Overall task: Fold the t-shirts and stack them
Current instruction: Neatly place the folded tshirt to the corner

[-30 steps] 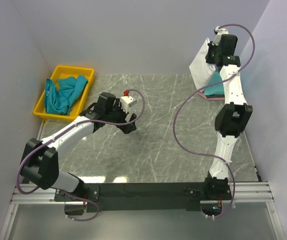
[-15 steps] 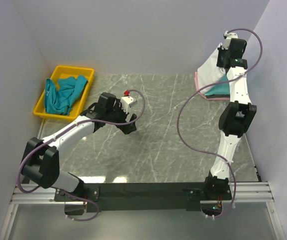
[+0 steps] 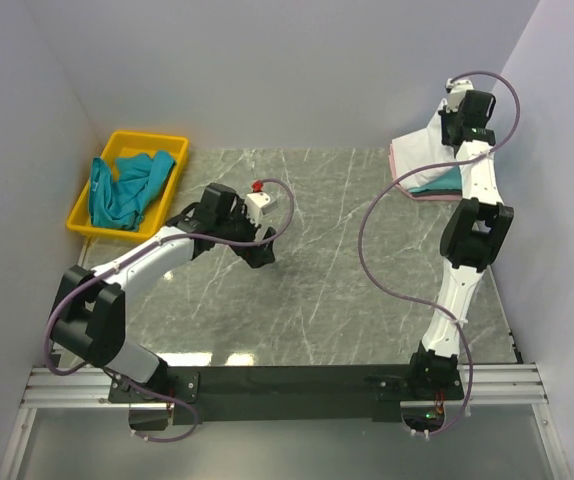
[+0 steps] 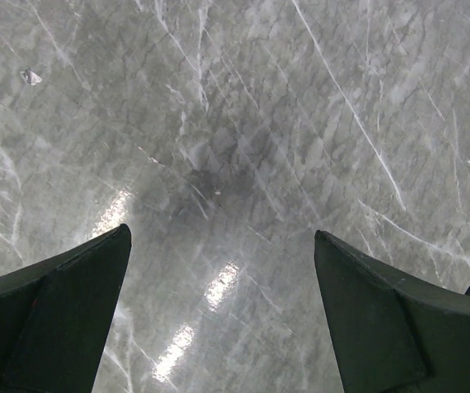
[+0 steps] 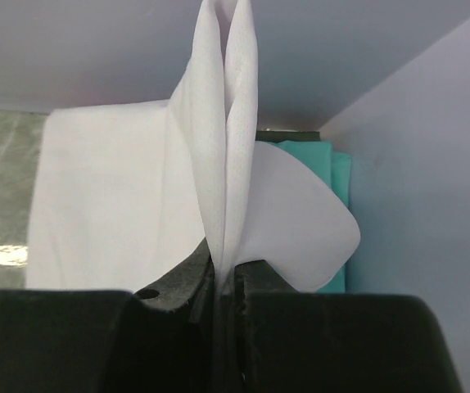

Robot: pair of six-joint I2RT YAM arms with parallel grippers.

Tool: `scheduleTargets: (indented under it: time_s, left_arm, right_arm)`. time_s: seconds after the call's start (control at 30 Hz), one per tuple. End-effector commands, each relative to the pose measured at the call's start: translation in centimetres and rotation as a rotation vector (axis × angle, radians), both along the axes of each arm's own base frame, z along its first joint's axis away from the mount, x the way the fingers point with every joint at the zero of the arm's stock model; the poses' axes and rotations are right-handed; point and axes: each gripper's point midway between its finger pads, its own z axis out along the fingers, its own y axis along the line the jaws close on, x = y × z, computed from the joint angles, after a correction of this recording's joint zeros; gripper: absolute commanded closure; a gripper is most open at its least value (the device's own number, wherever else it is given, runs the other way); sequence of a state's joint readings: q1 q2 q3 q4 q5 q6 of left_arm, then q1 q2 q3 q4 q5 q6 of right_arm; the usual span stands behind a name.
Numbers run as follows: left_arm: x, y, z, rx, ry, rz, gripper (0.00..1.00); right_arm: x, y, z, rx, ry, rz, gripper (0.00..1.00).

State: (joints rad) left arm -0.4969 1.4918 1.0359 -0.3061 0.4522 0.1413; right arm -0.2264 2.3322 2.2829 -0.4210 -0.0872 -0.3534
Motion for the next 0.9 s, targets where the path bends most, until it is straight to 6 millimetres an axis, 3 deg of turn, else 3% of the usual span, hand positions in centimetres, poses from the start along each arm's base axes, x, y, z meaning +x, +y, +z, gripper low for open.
scheduleTargets:
  time_s: [0.0,0.27,0.4,0.47,0.5,0.63,0.7,0.8,0.87]
  left_arm:
    - [0.7,-0.8,1.6,-0.03,-0.026,-0.028,0.0]
    - [1.2,-1.2,1.3,-0.026,-0.008,-0.035,0.01]
    - [1.4,-1.3,1.4,-0.024,-0.001,-0.033,0.01]
    - [1.3,-1.4,1.7,-0.027,0.002,-0.035,0.01]
    - [1.4,-1.4,1.9,-0.033,-0.004,-0.037,0.01]
    - [1.4,-1.5,3.3,-0.053,-0.021,-0.033,0.01]
    - [1.4,-1.3,3.7,-0.052,-0.025,-0.024,0.01]
    - [1.3,-1.1,4.6,-0.075,-0.022,-0.014,0.01]
    - [1.5,-0.7,5.2,-0.096,-0.022,0.001,0.0]
  right_arm:
    - [1.0,-2.8,0.8,-0.098,-0.056,-0.026,1.0]
    - [0.7,-5.3,-3.5,-0.159,0.008,-0.057,0.99]
    - [1.0,-6.8,-5.0,-0.231,0.026,-0.093,0.89]
    - [1.2,-7.5,-5.5,-0.261,0.029,-0.109,0.79]
    - [1.1,-8.0,-5.4,-0.295,0.032,-0.129,0.69]
    - [1.3,-9.7,-3.7,-0.372,-0.005,-0.196,0.57]
    - [1.0,-10.0,-2.1,-0.386,-0.026,-0.223,0.43]
    - [0.2,-9.0,0.5,-0.372,-0.058,-0.236,0.31]
    - [-0.4,-7.1,2.8,-0.356,-0.091,-0.207,0.24]
